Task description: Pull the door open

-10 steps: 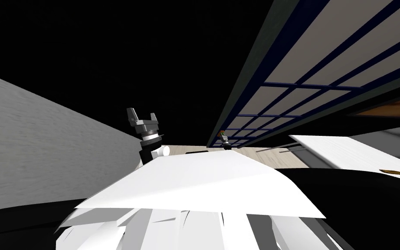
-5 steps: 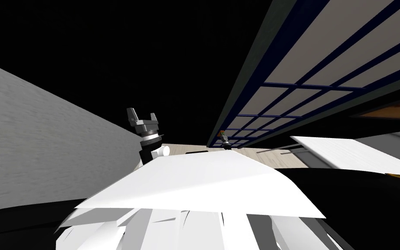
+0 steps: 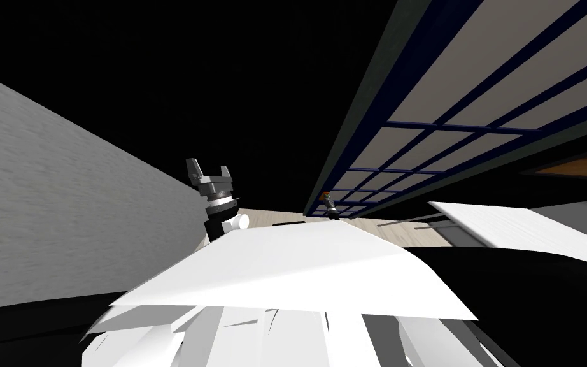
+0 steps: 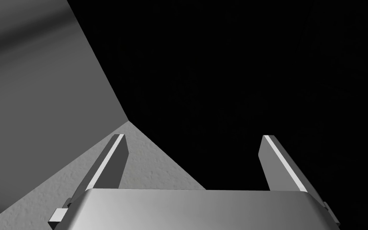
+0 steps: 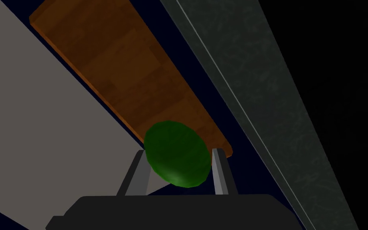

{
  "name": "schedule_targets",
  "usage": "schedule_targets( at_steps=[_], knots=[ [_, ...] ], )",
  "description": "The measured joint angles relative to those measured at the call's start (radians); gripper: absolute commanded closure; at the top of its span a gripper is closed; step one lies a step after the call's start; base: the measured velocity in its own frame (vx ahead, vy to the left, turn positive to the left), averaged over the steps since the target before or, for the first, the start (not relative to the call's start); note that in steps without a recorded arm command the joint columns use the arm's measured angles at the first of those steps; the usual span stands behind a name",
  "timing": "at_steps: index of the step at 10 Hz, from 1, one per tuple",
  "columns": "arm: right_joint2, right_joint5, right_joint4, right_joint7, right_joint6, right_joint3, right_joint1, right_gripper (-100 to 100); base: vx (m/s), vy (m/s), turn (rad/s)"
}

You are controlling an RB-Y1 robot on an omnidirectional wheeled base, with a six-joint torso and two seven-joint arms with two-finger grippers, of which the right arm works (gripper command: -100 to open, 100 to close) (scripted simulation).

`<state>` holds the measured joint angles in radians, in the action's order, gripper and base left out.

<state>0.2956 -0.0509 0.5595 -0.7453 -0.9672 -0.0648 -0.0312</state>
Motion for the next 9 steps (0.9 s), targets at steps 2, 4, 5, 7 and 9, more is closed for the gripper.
schedule_targets(
  at_steps=[2,4,5,7,9],
  knots=[
    [0.0,-0.008,0.002,0.039,0.001,0.002,0.001,100,-0.031,-0.008,0.053],
    [0.0,-0.018,0.013,0.085,0.008,0.004,0.005,100,-0.024,-0.013,0.031],
    [0.001,-0.023,0.005,0.107,0.006,0.005,0.001,100,-0.031,-0.02,0.052],
    [0.001,-0.033,0.013,0.152,0.009,0.008,0.004,100,-0.028,-0.014,0.034],
    [0.002,-0.046,0.016,0.202,0.013,0.011,0.005,100,-0.032,-0.017,0.052]
  ],
)
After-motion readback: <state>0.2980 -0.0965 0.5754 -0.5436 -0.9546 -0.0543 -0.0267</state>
